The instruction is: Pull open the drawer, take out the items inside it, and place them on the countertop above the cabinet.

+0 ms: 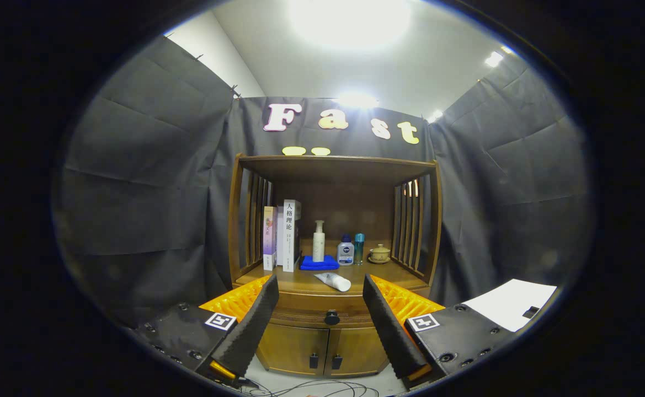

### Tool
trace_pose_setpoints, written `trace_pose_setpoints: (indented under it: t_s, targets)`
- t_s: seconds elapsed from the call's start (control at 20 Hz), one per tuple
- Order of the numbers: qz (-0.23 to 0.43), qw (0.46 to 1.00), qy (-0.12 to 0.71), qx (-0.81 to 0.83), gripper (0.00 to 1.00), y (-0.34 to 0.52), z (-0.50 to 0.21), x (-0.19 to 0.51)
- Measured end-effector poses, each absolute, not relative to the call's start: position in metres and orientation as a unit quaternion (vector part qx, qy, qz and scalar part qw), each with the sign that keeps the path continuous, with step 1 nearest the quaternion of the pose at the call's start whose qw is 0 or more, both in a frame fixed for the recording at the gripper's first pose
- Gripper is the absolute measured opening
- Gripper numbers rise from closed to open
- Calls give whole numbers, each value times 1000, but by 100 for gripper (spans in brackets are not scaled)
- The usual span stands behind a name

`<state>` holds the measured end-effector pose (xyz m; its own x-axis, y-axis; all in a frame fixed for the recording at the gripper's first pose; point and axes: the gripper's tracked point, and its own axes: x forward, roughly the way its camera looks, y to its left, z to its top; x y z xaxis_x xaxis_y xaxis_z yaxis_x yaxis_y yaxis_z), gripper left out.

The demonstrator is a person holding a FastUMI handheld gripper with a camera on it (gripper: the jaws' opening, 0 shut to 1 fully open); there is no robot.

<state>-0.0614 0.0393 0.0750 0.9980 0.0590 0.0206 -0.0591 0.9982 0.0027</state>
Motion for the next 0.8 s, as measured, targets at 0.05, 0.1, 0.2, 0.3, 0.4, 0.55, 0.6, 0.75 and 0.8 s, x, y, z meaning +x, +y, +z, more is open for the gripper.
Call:
trace_pose_setpoints:
  t_s: [0.05,0.1,0.2,0.3,0.4,0.55,0.6,0.75,0.8]
  targets:
    - [30,1000,-10,1,97,39,74,-62]
    - [31,999,-10,1,97,40,74,-61]
    - [31,999,-11,4,97,40,73,-64]
    - [29,1000,-10,6,97,41,73,-64]
    - [25,1000,-4,-1,97,39,71,-65]
    - [17,1000,-1,-5,97,39,68,-65]
    - [15,1000,0,-4,97,37,67,-65]
    - [15,1000,2,-6,97,36,66,-67]
    - [13,1000,3,-4,97,34,65,-67]
